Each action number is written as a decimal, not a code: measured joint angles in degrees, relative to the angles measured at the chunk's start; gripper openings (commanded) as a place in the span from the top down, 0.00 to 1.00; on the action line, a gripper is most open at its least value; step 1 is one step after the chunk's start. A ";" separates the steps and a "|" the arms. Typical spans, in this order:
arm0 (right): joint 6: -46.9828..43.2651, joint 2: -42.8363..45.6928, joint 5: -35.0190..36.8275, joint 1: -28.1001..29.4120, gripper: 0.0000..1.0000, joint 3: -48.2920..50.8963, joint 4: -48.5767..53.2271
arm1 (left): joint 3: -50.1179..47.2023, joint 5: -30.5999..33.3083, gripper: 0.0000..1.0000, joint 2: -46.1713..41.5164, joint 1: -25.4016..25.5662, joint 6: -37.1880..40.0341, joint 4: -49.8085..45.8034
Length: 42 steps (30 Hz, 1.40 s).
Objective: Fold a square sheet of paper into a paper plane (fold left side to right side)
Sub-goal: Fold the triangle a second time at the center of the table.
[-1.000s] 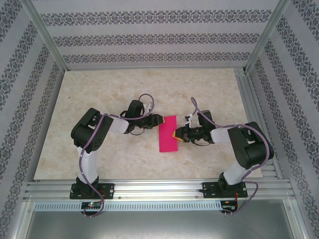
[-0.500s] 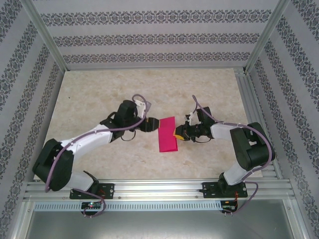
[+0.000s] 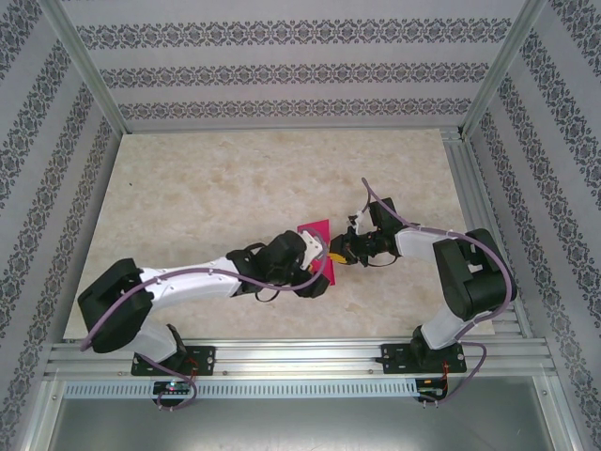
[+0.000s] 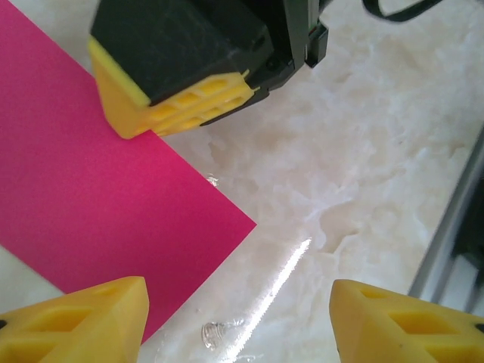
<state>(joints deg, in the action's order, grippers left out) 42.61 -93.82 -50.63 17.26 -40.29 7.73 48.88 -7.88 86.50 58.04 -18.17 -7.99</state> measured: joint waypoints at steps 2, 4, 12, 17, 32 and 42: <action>0.24 -0.42 -0.02 0.00 0.85 -0.11 0.26 | 1.03 2.03 0.30 2.14 1.49 0.37 -0.09; 0.63 -0.72 -0.02 0.00 0.85 -0.11 0.44 | 2.08 3.98 0.30 4.15 2.91 0.74 -0.26; 1.03 -0.96 -0.04 0.00 0.85 -0.28 0.92 | 5.57 10.38 0.28 9.29 5.25 1.29 -0.92; 1.07 -1.03 -0.02 0.00 0.85 -0.28 0.90 | 7.93 13.29 0.30 11.82 5.88 1.53 -1.70; 1.14 -1.62 -0.02 0.00 0.85 -0.48 1.77 | 9.90 15.74 0.75 14.97 7.08 2.73 -4.22; 0.04 -2.36 0.00 0.00 0.85 -0.96 3.54 | 9.90 15.76 1.00 13.64 7.23 3.06 -5.22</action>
<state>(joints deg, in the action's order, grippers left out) 42.65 -96.18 -50.63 17.26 -41.25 11.27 58.78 7.88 100.14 65.28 -15.11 -13.21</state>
